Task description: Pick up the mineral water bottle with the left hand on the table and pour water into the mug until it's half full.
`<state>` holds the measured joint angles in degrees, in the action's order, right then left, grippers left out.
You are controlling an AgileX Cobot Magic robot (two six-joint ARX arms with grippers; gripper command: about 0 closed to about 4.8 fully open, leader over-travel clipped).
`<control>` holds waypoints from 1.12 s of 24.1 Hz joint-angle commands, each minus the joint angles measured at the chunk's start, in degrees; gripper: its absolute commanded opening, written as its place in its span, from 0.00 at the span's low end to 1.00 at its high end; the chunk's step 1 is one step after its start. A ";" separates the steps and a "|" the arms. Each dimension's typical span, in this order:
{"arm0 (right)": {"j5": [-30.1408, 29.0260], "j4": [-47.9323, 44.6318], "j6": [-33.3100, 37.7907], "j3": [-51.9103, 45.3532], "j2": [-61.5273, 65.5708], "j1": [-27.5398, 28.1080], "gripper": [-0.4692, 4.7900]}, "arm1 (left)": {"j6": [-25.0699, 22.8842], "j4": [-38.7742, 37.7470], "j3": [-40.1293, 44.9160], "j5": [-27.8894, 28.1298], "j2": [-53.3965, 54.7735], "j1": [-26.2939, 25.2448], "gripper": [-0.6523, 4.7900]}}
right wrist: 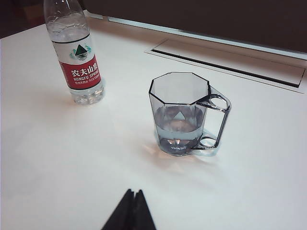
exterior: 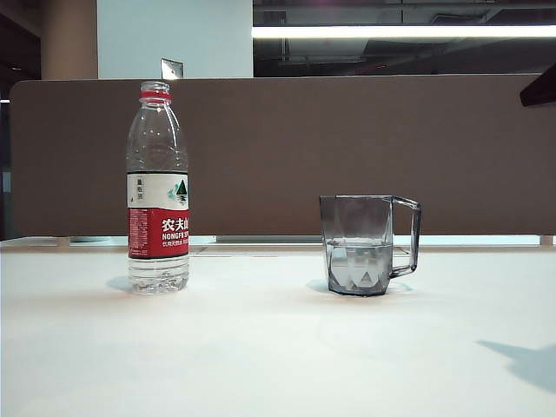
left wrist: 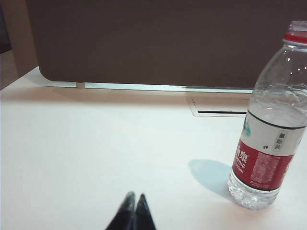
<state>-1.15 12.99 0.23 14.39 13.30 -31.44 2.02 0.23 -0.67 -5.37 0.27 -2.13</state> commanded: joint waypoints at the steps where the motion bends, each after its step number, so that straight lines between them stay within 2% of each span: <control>1: -0.07 -0.94 0.04 0.13 0.04 0.02 0.09 | 0.13 0.72 -0.17 -0.02 0.00 0.02 0.11; 7: 0.02 -1.57 0.04 -0.39 -0.22 0.07 0.09 | 0.13 0.72 -0.17 -0.02 0.00 0.02 0.11; 9: 4.15 -1.64 -0.07 -1.49 -0.72 0.66 0.09 | 0.13 0.72 -0.17 -0.02 0.00 0.02 0.11; 11: 10.67 -1.73 -0.07 -3.93 -2.78 2.75 0.09 | 0.13 0.72 -0.17 -0.02 0.00 0.02 0.11; 22: 9.62 -8.96 -0.04 -11.08 -13.46 13.99 0.09 | 0.13 0.72 -0.20 -0.02 0.00 0.02 0.11; 27: 8.48 -15.37 -0.02 -14.01 -13.31 21.55 0.09 | 0.13 0.72 -0.20 -0.02 0.00 0.02 0.11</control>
<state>7.88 0.64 0.19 0.75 0.08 -11.07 2.04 0.23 -0.67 -5.39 0.25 -2.13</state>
